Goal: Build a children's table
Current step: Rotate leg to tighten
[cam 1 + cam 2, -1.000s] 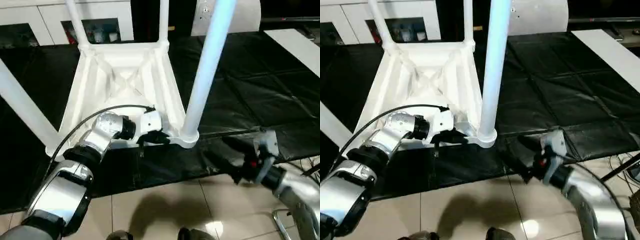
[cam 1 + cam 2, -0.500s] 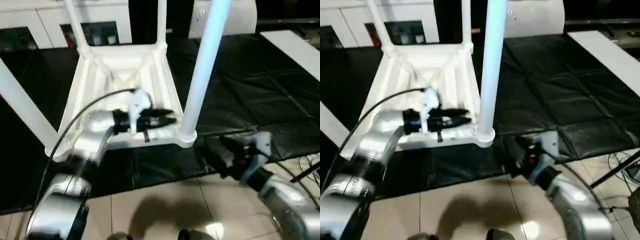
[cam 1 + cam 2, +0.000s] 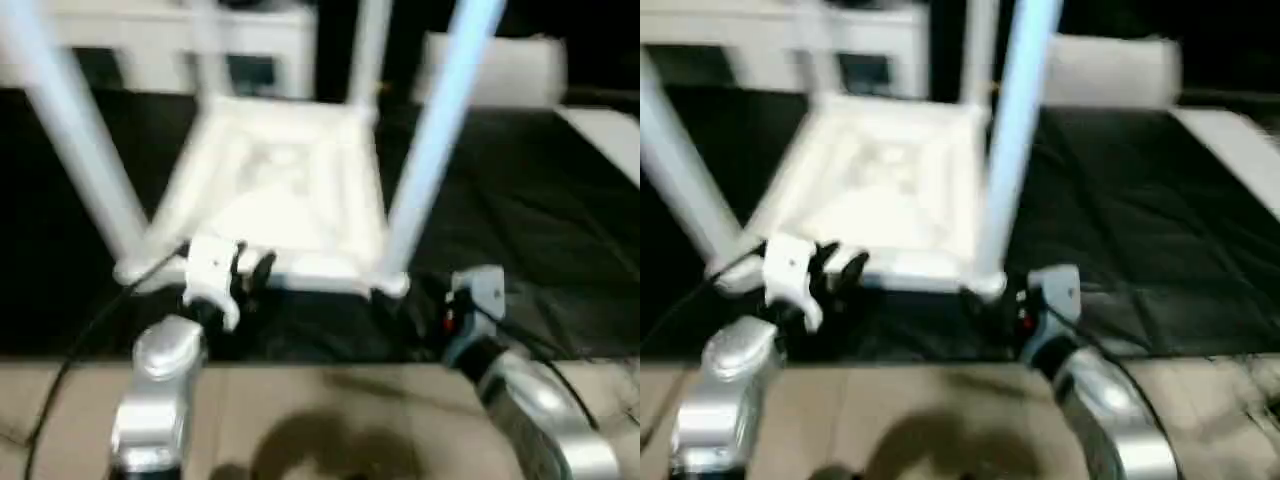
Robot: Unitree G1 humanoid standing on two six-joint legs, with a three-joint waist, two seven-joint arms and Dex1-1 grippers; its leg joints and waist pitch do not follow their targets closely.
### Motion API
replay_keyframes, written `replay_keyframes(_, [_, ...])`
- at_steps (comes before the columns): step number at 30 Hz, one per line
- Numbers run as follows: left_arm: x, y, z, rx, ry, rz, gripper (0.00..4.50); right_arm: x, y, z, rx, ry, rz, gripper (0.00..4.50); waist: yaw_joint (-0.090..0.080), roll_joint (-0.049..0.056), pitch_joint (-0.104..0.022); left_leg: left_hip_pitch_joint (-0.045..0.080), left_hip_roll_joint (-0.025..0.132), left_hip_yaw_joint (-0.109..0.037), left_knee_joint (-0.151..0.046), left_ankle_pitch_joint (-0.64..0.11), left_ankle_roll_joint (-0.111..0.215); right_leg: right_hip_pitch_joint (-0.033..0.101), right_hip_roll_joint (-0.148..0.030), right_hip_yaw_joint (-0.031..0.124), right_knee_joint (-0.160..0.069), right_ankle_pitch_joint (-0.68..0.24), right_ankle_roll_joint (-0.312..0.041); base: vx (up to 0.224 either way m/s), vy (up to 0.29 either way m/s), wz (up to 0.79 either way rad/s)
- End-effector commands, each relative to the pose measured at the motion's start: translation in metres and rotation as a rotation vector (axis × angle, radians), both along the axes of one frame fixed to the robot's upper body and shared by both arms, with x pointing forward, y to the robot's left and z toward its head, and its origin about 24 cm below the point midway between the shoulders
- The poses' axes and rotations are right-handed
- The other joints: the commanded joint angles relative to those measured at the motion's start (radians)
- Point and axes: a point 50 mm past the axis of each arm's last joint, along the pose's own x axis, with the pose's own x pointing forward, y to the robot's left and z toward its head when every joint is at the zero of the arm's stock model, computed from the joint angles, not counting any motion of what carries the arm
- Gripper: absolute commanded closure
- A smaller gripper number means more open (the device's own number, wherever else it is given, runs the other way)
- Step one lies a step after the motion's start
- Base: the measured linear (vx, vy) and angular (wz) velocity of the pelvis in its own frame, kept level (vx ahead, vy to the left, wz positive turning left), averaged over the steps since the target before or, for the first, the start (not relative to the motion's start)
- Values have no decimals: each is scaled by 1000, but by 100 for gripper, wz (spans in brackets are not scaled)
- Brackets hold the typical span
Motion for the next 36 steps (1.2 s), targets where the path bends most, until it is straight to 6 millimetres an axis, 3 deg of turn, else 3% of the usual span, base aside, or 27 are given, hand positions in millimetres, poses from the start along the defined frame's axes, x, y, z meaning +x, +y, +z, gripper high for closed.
replay_keyframes(1, [-4,8,5,16,-16,63,168,4,1,0,5,-7,2,0,30,-25,-58,-49,44,-32,-4,-146,43,96,-297,197,-174,-508,164,-4,-58,72])
replay_keyframes(2, [-7,8,6,2,-29,54,168,5,0,1,12,-6,6,0,30,-8,-54,-33,69,-44,-20,-123,28,109,-300,171,-181,-396,3,-48,-21,65])
replay_keyframes(3, [-14,9,6,2,-21,50,168,6,1,3,22,-28,34,0,30,-5,-47,5,74,-29,-99,-75,26,97,-194,149,-165,-316,-152,-50,16,23])
replay_keyframes(4, [-14,9,6,2,-21,50,159,6,1,3,22,-28,34,0,25,7,-42,16,81,-23,-147,-31,43,95,-143,106,-158,-300,-180,-50,16,23])
replay_keyframes(5, [-20,11,7,-8,-22,66,150,4,1,4,37,-35,53,0,8,28,-48,57,125,-25,-209,-6,97,54,-40,69,-116,-247,-133,-49,54,8])
replay_keyframes(6, [-21,11,7,-11,-21,70,140,4,1,4,38,-37,56,0,-7,43,-59,81,179,-47,-222,-29,104,43,-29,77,-86,-175,-104,-29,61,17])
replay_keyframes(7, [-28,15,6,-18,-8,102,128,3,0,5,34,-47,69,0,-11,52,-54,82,205,-46,-233,-139,81,39,-40,97,-72,-76,-95,-29,61,17])
replay_keyframes(8, [-30,17,5,-16,0,113,128,3,-1,4,26,-51,74,0,-15,41,-43,69,186,-26,-241,-267,36,47,-55,118,-93,-72,-97,0,0,0])
replay_keyframes(9, [-30,17,5,-16,0,113,122,3,-1,4,26,-51,74,0,-15,30,-36,70,168,-12,-242,-346,7,47,-63,127,-110,-144,-96,-55,25,10])
replay_keyframes(10, [-33,20,4,-11,10,135,111,4,-3,4,22,-55,78,0,-15,22,-28,85,127,9,-230,-461,-42,34,-71,133,-145,-376,-71,-55,25,10])
replay_keyframes(11, [-36,24,3,-16,17,169,111,6,-4,5,25,-58,79,0,-21,15,-20,97,112,13,-221,-500,-52,23,-78,124,-176,-570,-18,-61,12,9])
replay_keyframes(12, [-36,26,3,-18,18,181,111,8,-5,5,26,-60,80,0,-29,13,-17,105,107,12,-215,-525,-52,18,-77,109,-195,-645,15,-53,21,-2])
replay_keyframes(13, [-36,28,3,-15,16,189,111,10,-7,6,27,-66,81,0,-42,12,-20,103,104,6,-212,-526,-47,30,-75,84,-212,-693,69,-53,21,-2])
replay_keyframes(14, [-36,28,3,-11,16,190,111,11,-7,7,25,-69,80,0,-51,15,-27,97,109,0,-220,-524,-40,46,-72,73,-215,-651,91,0,0,0])
replay_keyframes(16, [-29,32,3,-5,18,188,111,17,-12,8,2,-84,50,0,-63,29,-32,76,127,-11,-242,-512,-34,69,-76,82,-193,-523,72,0,0,0])
replay_keyframes(17, [-20,37,4,17,16,198,111,24,-17,9,-23,-91,3,0,-68,27,-30,70,126,-13,-246,-517,-39,66,-76,85,-194,-507,67,0,0,0])
replay_keyframes(18, [-20,37,4,17,16,198,111,24,-17,9,-23,-91,3,0,-71,25,-27,74,123,-12,-246,-536,-42,61,-73,79,-198,-534,70,0,0,0])
replay_keyframes(19, [-14,40,6,31,12,213,111,28,-20,10,-34,-97,-23,0,-78,21,-30,88,113,-6,-232,-528,-46,53,-81,77,-210,-576,71,0,0,0])
replay_keyframes(21, [-6,47,9,40,5,264,92,34,-22,12,-34,-113,-39,0,-86,26,-28,86,106,-6,-225,-508,-41,52,-83,64,-220,-613,78,0,0,0])
replay_keyframes(23, [-1,52,11,62,-4,302,74,37,-24,13,-25,-124,-44,0,-88,35,-35,70,114,-12,-232,-476,-36,62,-86,75,-206,-550,64,0,0,0])
replay_keyframes(25, [2,57,14,84,-16,361,51,41,-29,14,-25,-134,-71,0,-87,33,-43,72,110,-6,-227,-431,-28,56,-88,85,-201,-508,38,0,0,0])
replay_keyframes(28, [4,57,16,76,-24,381,28,46,-38,14,-48,-141,-133,0,-79,33,-63,41,125,-3,-230,-210,2,66,-86,113,-153,-233,-66,0,0,0])
replay_keyframes(29, [5,53,17,52,-28,361,16,48,-46,12,-64,-140,-190,0,-73,26,-67,44,125,5,-225,-156,18,55,-81,122,-139,-156,-100,66,0,2])
replay_keyframes(30, [5,53,17,52,-28,361,16,48,-46,12,-64,-140,-190,0,-71,27,-73,45,123,8,-219,-113,23,54,-80,128,-129,-110,-119,86,-12,1])
replay_keyframes(32, [5,50,16,43,-29,349,3,48,-55,10,-85,-135,-249,0,-56,21,-95,37,113,15,-196,165,102,59,-73,137,-80,195,-195,88,-16,-1])
replay_keyframes(34, [6,49,15,44,-28,354,3,48,-64,8,-109,-130,-305,0,-46,11,-95,41,103,26,-186,267,183,49,-71,141,-68,302,-232,93,-25,2])
replay_keyframes(36, [7,49,15,39,-31,358,3,47,-83,6,-148,-126,-404,0,-30,5,-87,38,102,36,-188,201,228,43,-70,147,-75,208,-240,30,-15,2])
